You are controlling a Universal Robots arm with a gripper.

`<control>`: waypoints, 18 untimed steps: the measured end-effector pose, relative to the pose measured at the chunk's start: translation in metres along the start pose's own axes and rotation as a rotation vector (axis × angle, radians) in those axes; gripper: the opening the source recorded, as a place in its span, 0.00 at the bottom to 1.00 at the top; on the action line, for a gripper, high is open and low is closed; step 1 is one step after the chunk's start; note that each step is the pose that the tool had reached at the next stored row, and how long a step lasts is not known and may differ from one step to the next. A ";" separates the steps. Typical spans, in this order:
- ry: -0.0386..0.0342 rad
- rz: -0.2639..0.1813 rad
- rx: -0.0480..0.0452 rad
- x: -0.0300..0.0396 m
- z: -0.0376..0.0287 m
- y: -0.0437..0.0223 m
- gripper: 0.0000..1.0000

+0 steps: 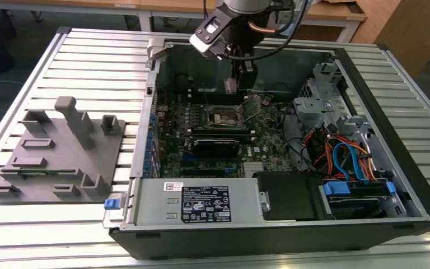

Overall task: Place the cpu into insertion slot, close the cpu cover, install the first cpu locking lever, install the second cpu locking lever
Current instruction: 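Place the cpu into insertion slot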

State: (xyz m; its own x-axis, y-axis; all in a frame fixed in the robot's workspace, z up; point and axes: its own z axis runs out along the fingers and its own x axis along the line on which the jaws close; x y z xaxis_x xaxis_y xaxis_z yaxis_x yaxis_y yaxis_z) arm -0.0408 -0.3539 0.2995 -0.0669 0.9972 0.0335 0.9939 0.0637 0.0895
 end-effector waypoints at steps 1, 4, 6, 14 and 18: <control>-0.0001 0.000 0.0001 0.0000 0.0018 -0.0002 0.54; -0.0001 0.000 0.0001 -0.0001 0.0050 -0.0006 0.54; -0.0003 0.000 0.0002 -0.0001 0.0050 -0.0006 0.54; -0.0001 0.000 0.0001 -0.0002 0.0070 -0.0008 0.54; -0.0001 0.000 0.0001 -0.0002 0.0071 -0.0008 0.54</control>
State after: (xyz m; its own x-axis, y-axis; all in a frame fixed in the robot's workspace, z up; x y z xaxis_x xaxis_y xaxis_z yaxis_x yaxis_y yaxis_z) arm -0.0409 -0.3539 0.2924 -0.0669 0.9972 0.0334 0.9940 0.0637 0.0895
